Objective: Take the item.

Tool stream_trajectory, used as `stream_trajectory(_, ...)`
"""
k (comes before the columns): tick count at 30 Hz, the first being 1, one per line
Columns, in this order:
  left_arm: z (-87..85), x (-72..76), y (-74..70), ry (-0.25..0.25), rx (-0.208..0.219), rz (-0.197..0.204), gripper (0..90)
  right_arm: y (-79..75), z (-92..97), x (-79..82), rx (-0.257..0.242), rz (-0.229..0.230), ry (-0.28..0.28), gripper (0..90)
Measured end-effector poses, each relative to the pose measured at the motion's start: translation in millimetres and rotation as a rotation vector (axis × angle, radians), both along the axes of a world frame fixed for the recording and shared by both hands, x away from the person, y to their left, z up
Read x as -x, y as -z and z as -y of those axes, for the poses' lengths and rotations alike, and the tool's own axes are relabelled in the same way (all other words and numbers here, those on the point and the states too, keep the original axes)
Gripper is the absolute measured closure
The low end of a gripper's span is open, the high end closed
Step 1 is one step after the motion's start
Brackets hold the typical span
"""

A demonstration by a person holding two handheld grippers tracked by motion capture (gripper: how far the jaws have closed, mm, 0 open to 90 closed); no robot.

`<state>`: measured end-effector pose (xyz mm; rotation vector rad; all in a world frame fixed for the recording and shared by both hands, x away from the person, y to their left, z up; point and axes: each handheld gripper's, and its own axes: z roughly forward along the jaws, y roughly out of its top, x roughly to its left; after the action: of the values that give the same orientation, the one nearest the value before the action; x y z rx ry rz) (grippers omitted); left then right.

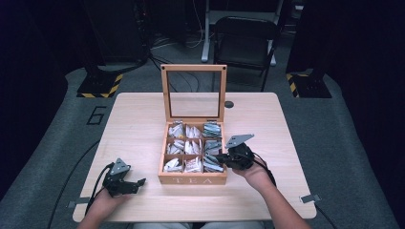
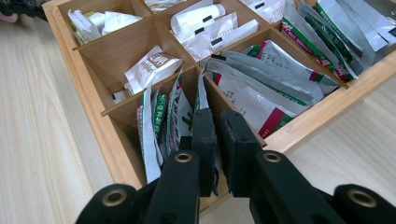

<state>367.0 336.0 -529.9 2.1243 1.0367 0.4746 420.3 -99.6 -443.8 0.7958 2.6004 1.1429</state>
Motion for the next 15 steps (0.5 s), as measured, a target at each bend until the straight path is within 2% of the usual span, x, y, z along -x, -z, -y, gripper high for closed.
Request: stream_trajectory(15, 0.0, 0.0, 0.0, 0.000, 0.000, 0.000, 12.6, 4.5, -9.6, 0.4, 0.022, -0.009, -0.021, 84.1)
